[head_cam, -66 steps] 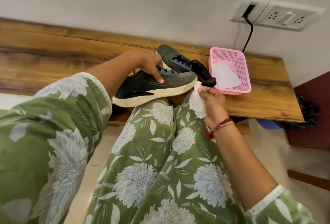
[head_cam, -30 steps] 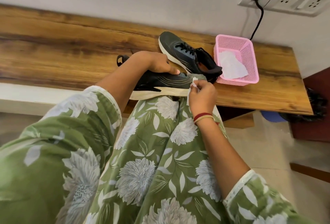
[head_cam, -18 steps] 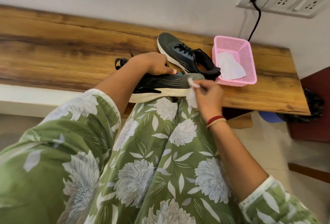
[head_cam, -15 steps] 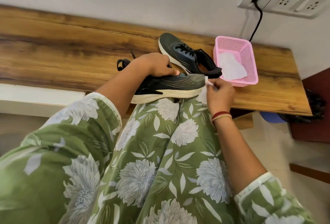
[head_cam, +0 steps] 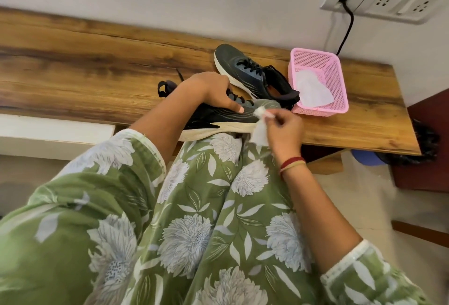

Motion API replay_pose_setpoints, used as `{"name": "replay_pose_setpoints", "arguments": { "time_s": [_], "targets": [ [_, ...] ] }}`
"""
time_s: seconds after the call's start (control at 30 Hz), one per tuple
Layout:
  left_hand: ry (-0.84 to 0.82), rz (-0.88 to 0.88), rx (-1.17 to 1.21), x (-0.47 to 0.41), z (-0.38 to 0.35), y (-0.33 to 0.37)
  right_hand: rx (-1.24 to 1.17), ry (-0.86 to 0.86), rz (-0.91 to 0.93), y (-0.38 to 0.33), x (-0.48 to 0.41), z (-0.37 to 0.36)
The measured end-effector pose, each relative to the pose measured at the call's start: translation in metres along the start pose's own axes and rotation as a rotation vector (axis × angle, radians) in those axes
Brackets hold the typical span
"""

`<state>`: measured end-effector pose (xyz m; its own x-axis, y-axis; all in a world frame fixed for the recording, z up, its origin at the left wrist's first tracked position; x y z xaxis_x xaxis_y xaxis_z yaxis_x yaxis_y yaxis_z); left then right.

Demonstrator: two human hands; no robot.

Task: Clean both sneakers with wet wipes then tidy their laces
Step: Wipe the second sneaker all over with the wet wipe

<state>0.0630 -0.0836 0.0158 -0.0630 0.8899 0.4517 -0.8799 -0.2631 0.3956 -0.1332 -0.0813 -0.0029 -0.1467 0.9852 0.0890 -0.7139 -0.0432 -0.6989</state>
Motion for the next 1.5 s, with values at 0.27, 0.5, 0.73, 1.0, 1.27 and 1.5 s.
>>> {"name": "replay_pose_setpoints", "arguments": {
  "time_s": [0.27, 0.5, 0.73, 1.0, 1.27, 1.5],
  "targets": [
    [0.109, -0.043, -0.093, 0.0, -0.002, 0.002, 0.214, -0.001, 0.029, -0.022, 0.018, -0.027],
    [0.128, -0.061, -0.044, 0.003, -0.002, -0.003, 0.053, -0.06, 0.179, -0.04, 0.014, -0.02],
    [0.134, -0.089, -0.064, 0.004, -0.003, 0.005, 0.367, 0.087, 0.058, -0.017, -0.002, -0.007],
    [0.102, -0.071, -0.079, 0.001, -0.003, 0.007, 0.475, 0.042, 0.058, -0.035, 0.009, -0.015],
    [0.107, -0.045, -0.013, 0.004, -0.004, 0.001, -0.007, -0.282, 0.156, -0.062, 0.028, -0.032],
    [-0.026, 0.006, 0.163, 0.007, 0.006, -0.002, 0.288, 0.112, 0.045, -0.008, -0.006, 0.011]
  ]
}}
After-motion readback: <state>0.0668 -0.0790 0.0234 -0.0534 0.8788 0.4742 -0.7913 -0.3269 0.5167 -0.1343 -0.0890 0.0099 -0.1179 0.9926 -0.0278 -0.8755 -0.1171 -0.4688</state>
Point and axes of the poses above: each hand's wrist, its own x-axis away from the middle knuckle, its own z-axis out of the back of the hand, y = z × x, the point moved 3 cm from there along -x, towards the middle knuckle, and after that the axes turned 10 degrees about x, right-handed, at the moved point
